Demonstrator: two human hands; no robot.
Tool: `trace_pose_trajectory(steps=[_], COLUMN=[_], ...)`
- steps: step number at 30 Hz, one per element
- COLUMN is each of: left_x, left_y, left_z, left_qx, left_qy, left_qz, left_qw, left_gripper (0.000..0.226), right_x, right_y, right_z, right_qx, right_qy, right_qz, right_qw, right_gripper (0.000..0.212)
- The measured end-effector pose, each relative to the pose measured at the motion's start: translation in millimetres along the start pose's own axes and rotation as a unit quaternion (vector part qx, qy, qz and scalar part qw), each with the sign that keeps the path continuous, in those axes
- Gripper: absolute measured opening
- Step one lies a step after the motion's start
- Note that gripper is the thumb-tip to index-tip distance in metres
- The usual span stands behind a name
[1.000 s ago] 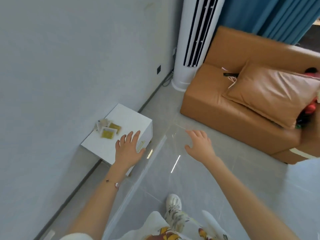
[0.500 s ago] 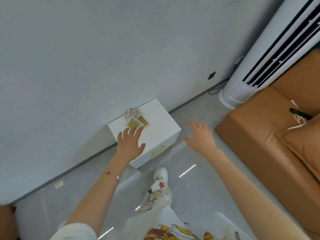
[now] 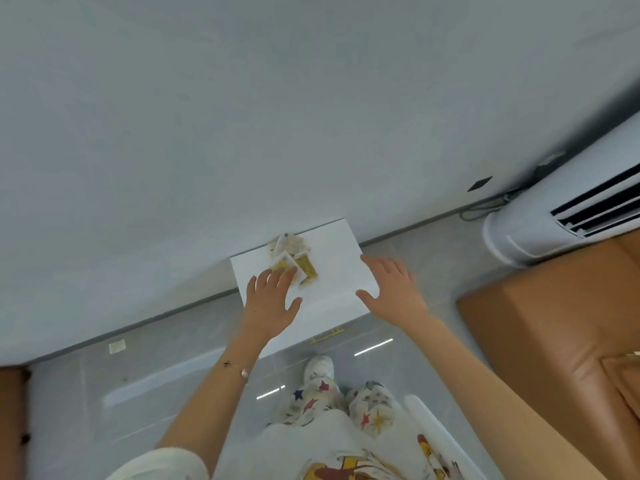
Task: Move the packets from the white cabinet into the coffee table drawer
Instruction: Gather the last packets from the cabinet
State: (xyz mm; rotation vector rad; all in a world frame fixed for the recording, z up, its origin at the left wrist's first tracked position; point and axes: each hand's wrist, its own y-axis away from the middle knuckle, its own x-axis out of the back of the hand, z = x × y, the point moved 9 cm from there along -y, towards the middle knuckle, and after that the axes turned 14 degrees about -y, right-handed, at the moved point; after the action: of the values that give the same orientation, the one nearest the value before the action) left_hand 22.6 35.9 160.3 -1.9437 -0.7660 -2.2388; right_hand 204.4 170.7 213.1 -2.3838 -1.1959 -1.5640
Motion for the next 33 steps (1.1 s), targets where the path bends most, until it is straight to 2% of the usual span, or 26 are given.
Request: trace_pose_trajectory(steps=[6, 9, 11, 14, 17, 22, 25, 31, 33], left_x=[-60, -128, -180, -244, -275, -292, -293, -291, -298], left_y=[-45, -82, -108, -148, -177, -210, -222, -230, -228], left_z=[-38, -52, -61, -76, -88, -102, -106, -94, -95], left_qx=[0.087, 0.119, 0.154, 0.209, 0.261, 0.330, 0.366, 0.379, 0.403], left_qy=[0.055, 0.098, 0.124, 0.165, 0.212, 0.308, 0.328, 0.307, 0.343], left_qz=[-0.024, -0.057, -0.088, -0.076, -0.040, 0.017, 0.047, 0.070, 0.061], left_qw=[0.994, 0.986, 0.976, 0.961, 0.941, 0.892, 0.870, 0.870, 0.846], left_gripper=[0.087, 0.084, 0.074, 0.071, 0.074, 0.071, 0.075, 0.080, 0.084], right_x=[-63, -118, -162, -224, -270, -307, -319, -320, -320], right_y=[-92, -151, -192, -248, -290, -330, -336, -336, -340], right_z=[22, 43, 61, 82, 89, 89, 87, 89, 90], right_qx=[-0.005, -0.003, -0.006, 0.004, 0.011, 0.008, 0.035, 0.059, 0.035], right_qy=[-0.005, -0.009, -0.020, -0.026, -0.056, -0.124, -0.112, -0.142, -0.179], right_qz=[-0.074, -0.107, -0.126, -0.146, -0.176, -0.153, -0.123, -0.063, -0.059], right_qw=[0.997, 0.994, 0.992, 0.989, 0.983, 0.980, 0.985, 0.986, 0.981], right_gripper=[0.070, 0.070, 0.071, 0.071, 0.076, 0.087, 0.089, 0.084, 0.085])
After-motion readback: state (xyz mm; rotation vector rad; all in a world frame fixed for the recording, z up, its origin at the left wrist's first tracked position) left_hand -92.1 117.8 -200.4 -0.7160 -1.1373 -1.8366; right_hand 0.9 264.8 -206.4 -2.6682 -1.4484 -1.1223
